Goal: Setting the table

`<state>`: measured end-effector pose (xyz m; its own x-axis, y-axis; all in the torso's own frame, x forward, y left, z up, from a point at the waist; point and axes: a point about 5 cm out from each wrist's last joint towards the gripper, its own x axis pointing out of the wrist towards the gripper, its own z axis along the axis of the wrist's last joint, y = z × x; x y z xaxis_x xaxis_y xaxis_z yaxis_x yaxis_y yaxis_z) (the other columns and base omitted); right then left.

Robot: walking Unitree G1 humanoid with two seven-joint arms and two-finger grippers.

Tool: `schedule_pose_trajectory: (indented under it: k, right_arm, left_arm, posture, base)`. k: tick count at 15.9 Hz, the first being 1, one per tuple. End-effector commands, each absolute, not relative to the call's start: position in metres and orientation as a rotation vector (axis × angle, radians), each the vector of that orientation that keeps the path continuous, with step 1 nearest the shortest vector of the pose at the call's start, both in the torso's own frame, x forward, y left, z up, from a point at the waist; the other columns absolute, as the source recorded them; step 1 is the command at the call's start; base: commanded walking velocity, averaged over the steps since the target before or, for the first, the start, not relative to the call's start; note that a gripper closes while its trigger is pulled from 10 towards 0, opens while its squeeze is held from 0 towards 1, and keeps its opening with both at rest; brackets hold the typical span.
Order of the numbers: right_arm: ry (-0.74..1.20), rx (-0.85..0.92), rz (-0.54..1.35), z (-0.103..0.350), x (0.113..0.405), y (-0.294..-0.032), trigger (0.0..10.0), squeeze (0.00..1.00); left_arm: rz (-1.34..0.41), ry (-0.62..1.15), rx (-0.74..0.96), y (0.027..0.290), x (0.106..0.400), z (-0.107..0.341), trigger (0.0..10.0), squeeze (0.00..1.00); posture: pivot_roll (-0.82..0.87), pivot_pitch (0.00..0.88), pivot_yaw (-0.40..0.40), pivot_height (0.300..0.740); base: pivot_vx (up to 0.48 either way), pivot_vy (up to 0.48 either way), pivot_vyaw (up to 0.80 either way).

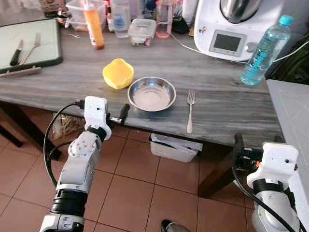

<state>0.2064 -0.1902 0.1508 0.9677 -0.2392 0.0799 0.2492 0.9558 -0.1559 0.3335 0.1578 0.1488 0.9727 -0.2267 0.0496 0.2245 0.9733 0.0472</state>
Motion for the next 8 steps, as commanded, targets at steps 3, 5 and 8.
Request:
schedule_pose_trajectory:
  k: [3,5,8]
  right_arm:
    - [-0.060,-0.168,-0.246,0.151,0.206,-0.191,10.0,0.00]
    - [-0.061,-0.168,-0.243,0.151,0.206,-0.191,10.0,0.00]
    - [-0.059,-0.163,-0.241,0.150,0.207,-0.191,10.0,0.00]
  left_arm:
    - [-0.210,-0.048,0.049,0.163,0.328,0.142,10.0,0.00]
    - [-0.215,-0.044,0.060,0.166,0.322,0.136,10.0,0.00]
    - [-0.233,-0.031,0.074,0.171,0.308,0.127,10.0,0.00]
  posture:
    - [0.01,0.119,-0.010,0.740]
    - [0.02,0.119,-0.011,0.740]
    - [0.02,0.120,-0.013,0.740]
  base:
    - [0.000,0.000,-0.79]
    - [0.000,0.000,-0.79]
    - [0.000,0.000,-0.79]
